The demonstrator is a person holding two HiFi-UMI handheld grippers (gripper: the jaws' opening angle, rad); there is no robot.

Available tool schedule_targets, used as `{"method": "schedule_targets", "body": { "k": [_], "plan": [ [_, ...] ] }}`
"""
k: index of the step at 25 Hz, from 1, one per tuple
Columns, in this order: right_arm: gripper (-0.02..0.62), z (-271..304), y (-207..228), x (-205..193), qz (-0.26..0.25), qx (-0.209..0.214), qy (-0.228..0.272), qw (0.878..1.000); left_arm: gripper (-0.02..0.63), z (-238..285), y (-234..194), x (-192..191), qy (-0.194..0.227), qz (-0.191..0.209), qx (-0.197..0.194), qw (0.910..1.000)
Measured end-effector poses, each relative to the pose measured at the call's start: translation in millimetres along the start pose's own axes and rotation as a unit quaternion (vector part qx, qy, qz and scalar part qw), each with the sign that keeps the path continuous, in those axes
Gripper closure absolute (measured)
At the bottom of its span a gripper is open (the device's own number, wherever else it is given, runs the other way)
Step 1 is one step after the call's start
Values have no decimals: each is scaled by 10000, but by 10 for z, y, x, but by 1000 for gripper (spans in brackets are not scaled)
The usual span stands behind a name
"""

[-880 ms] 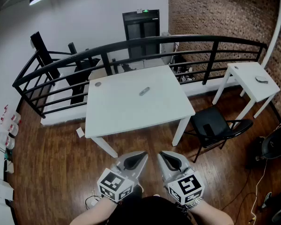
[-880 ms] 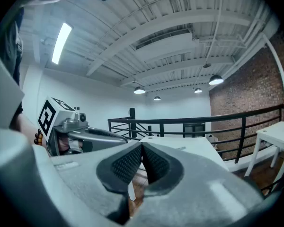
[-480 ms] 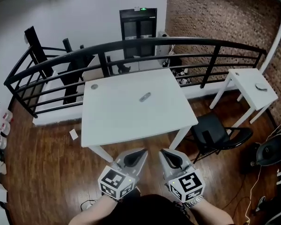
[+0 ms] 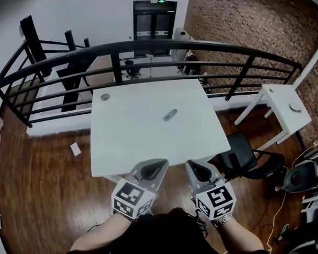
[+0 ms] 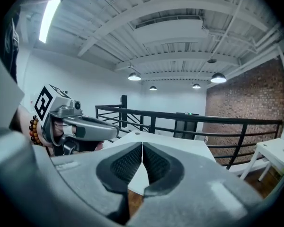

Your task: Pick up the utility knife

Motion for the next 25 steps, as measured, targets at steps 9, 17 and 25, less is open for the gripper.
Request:
{"method": "schedule_targets", "body": {
  "k": [9,17,25],
  "plan": [
    [577,799,176,197,-11,70,-277,9996,601,139,-706,109,-170,-20,-14,9999],
    [532,1513,885,136,-334,520,-709,9956,601,808,-1170,168,-517,-113,177,9984],
    [492,2427,1585,-120,-799,1223,-1235,9815,601,1620,-1774,25,-974,-482,553,9925]
  ]
}}
Point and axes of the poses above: the fingertips, and each gripper's own axes: z forward along the fingers, y to its right, x out of its top, the point moved 5 cm from there along -z, backward along the fingers, and after that the axes turned 2 degrees about -y, right-handed, at the moved point
